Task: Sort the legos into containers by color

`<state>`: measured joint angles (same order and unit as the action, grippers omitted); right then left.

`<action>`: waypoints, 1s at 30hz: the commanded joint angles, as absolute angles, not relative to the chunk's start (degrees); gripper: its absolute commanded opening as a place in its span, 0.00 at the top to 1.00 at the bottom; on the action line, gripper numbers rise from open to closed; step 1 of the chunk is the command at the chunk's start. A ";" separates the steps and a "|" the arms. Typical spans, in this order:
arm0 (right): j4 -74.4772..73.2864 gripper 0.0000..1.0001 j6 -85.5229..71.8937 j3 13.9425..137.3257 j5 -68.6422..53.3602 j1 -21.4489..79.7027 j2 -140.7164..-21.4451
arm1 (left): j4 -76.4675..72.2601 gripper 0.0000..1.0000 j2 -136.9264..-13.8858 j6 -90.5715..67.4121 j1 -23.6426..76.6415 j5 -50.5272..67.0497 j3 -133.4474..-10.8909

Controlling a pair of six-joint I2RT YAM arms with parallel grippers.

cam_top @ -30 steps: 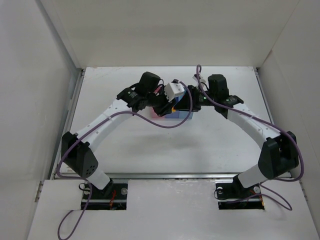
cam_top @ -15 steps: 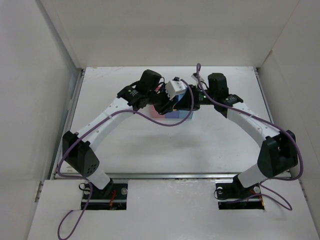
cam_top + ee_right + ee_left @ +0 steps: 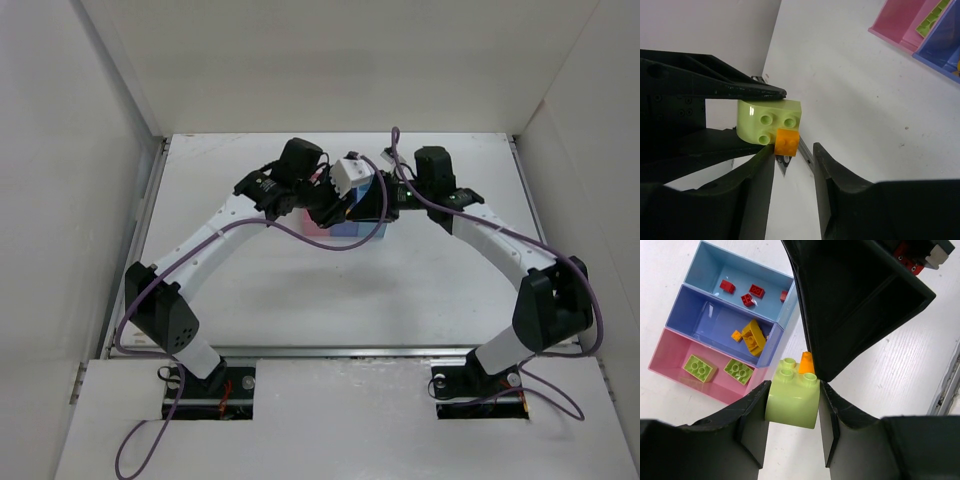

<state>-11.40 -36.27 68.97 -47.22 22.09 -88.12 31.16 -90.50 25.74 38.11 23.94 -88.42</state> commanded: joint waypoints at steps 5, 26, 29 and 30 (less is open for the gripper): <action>-4.23 0.61 -37.96 72.16 -49.47 22.32 -88.42 | 29.18 1.00 -89.91 23.99 38.50 28.47 -91.76; 2.37 0.57 -41.22 67.16 -51.86 22.32 -87.28 | 29.18 1.00 -89.91 24.70 39.02 27.08 -91.76; 2.37 0.60 -41.22 66.01 -51.86 22.32 -87.28 | 29.18 1.00 -89.91 25.22 39.02 26.54 -91.76; 2.37 0.62 -41.22 66.01 -51.86 22.32 -87.28 | 29.18 1.00 -89.91 25.22 39.02 26.54 -91.76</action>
<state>-1.23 -41.47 66.87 -50.04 21.71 -88.20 32.05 -90.61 25.04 37.93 24.97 -89.30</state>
